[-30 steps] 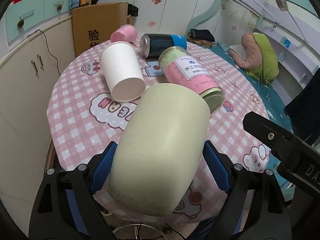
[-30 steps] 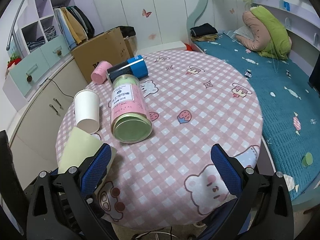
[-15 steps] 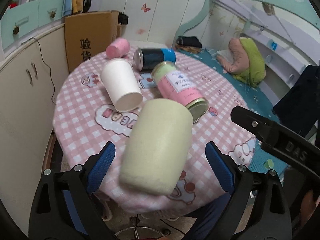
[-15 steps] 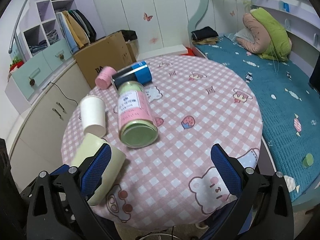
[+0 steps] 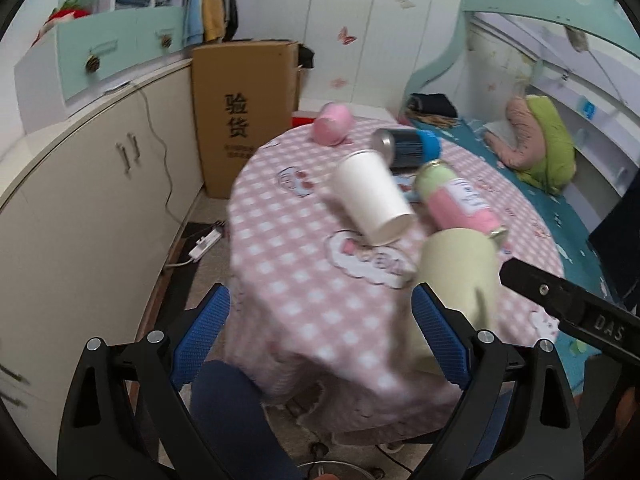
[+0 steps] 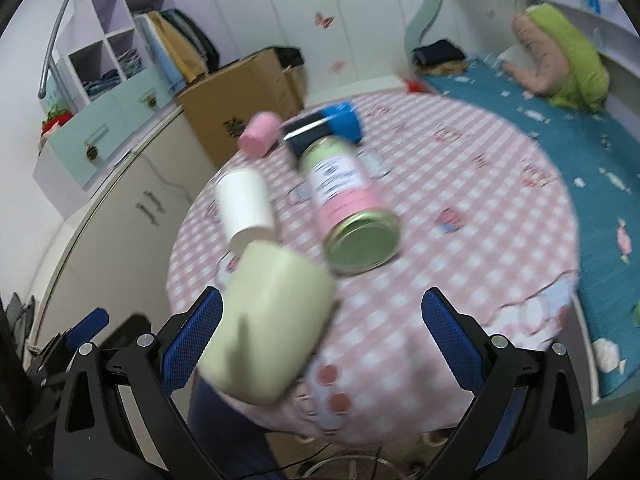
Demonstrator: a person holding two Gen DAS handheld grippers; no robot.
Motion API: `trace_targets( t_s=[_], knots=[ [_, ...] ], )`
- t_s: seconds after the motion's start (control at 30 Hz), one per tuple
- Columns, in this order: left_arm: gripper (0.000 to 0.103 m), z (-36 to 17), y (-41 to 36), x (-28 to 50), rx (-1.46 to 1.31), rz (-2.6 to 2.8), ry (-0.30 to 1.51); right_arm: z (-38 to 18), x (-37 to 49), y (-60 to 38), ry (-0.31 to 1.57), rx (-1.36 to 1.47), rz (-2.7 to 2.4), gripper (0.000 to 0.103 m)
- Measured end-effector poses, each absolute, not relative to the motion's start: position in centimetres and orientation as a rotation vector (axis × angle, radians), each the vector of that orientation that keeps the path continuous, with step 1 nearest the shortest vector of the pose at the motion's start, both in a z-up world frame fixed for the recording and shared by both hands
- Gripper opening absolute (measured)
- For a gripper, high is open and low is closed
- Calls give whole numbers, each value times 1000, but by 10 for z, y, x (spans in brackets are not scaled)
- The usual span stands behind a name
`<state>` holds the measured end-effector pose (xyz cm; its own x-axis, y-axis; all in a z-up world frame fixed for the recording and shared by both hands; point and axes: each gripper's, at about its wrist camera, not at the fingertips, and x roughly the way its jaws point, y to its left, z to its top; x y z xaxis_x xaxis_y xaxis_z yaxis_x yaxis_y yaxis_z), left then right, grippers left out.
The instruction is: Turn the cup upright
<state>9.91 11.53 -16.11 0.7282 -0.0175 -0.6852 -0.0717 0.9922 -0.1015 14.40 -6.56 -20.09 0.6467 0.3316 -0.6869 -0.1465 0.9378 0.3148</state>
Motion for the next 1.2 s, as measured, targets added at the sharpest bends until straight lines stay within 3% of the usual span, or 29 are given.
trace_targets(
  t_s=[0.43,0.67,0.83,1.2],
  knots=[
    [93,-178,155,119,-169,53,795,-251,182,-38,1045,474,309,97],
    [93,-181,153,124,-175,21,807,-250,192,-43,1038,487,306,95],
    [93,-180,149,124,-177,3,809,-250,194,-43,1031,488,358,83],
    [93,-169,136,119,-175,-19,786,-222,173,-36,915,302,356,82]
  ],
)
